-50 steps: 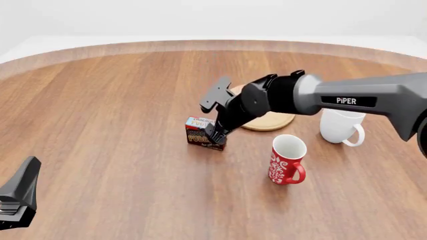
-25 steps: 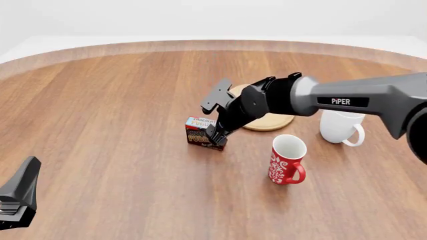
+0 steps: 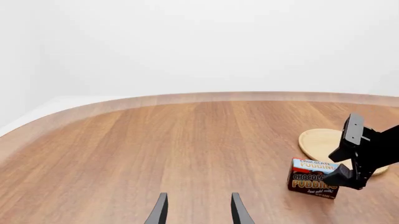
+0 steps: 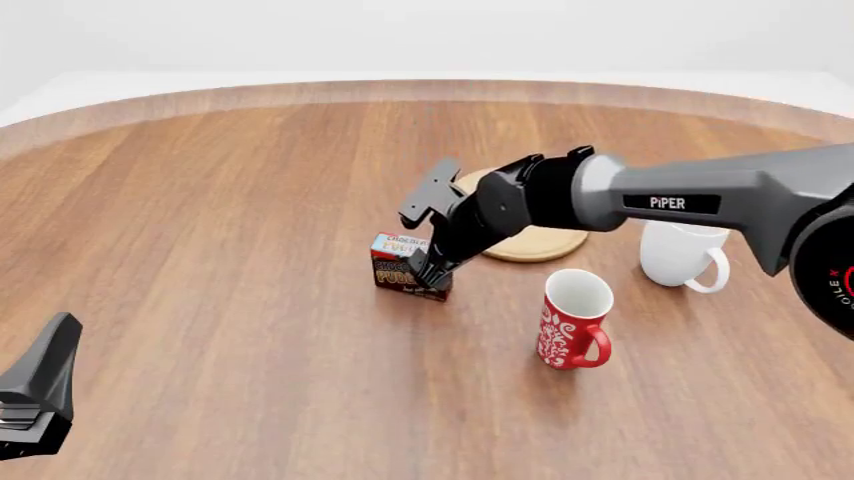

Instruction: Put the chocolate pudding to the left of the plate.

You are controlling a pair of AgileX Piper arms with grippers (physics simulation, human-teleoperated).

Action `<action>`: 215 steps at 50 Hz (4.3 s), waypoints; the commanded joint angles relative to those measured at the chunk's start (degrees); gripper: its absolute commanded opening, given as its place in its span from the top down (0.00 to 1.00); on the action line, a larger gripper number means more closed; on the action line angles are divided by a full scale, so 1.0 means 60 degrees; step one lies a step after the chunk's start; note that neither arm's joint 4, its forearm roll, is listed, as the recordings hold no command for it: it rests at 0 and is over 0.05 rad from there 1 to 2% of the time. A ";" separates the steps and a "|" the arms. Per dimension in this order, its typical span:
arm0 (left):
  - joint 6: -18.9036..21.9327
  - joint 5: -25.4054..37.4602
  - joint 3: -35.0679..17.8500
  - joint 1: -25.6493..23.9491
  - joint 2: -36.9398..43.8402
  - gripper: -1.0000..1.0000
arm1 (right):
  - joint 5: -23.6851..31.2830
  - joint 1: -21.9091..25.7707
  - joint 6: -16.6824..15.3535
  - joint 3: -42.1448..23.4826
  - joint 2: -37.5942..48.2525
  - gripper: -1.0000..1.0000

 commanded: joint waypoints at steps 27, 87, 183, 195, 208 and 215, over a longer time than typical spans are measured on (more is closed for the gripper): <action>0.0000 0.0000 0.0000 0.0000 0.0000 0.00 | 0.0014 0.0191 0.0178 0.0552 -0.0936 1.00; 0.0000 0.0000 0.0000 0.0000 0.0000 0.00 | 0.2456 -0.0480 -0.0723 -0.3222 -0.0992 1.00; 0.0000 0.0000 0.0000 0.0000 0.0000 0.00 | 0.5836 -0.0967 -0.1432 -1.1221 0.5331 1.00; 0.0000 0.0000 0.0000 0.0000 0.0000 0.00 | 0.5845 -0.0953 -0.1445 -1.1036 0.5319 1.00; 0.0000 0.0000 0.0000 0.0000 0.0000 0.00 | 0.5825 -0.0890 -0.1398 -1.0951 0.5388 1.00; 0.0000 0.0000 0.0000 0.0000 0.0000 0.00 | 0.5727 -0.0871 -0.1431 -1.0775 0.5403 1.00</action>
